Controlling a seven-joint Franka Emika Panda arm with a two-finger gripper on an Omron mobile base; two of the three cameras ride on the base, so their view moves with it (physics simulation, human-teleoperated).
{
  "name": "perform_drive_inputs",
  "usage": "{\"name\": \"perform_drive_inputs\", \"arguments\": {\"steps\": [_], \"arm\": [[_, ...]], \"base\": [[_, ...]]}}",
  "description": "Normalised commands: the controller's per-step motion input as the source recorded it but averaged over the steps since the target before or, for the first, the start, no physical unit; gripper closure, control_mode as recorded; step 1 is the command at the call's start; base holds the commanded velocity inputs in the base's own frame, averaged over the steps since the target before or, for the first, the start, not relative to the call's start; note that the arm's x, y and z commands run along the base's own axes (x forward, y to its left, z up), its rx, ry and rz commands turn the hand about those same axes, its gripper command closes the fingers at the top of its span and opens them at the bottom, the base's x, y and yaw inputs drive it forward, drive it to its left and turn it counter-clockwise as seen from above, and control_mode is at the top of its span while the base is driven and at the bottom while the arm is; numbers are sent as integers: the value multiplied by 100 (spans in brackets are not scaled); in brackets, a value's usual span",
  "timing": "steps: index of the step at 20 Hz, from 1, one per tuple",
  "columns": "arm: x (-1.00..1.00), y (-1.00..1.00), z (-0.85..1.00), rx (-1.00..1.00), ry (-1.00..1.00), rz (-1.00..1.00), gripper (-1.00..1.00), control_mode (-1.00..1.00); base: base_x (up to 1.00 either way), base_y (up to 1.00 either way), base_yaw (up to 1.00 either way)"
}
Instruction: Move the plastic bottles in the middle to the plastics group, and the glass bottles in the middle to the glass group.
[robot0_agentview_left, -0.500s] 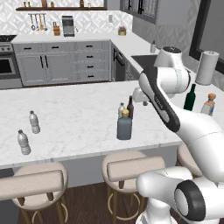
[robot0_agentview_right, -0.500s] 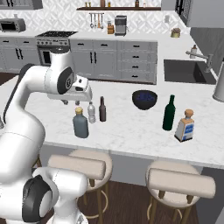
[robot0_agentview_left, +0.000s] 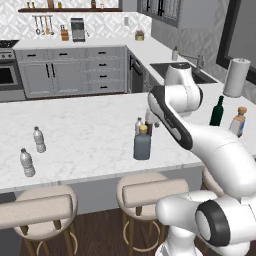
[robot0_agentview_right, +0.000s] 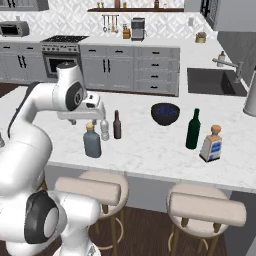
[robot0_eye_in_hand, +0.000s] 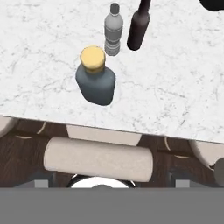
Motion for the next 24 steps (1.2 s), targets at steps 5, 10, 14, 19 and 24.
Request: {"name": "perform_drive_inputs", "arguments": {"steps": [5, 10, 14, 19, 24], "arm": [[91, 9, -31, 0, 20, 2, -100, -100], [75, 11, -31, 0, 3, 3, -100, -100], [49, 24, -31, 0, -4, 4, -100, -100], [30, 20, -32, 0, 0, 0, -100, -100], [3, 0, -28, 0, -2, 6, -100, -100]], "base": [[0, 0, 0], [0, 0, 0], [0, 0, 0], [0, 0, 0], [0, 0, 0]]}}
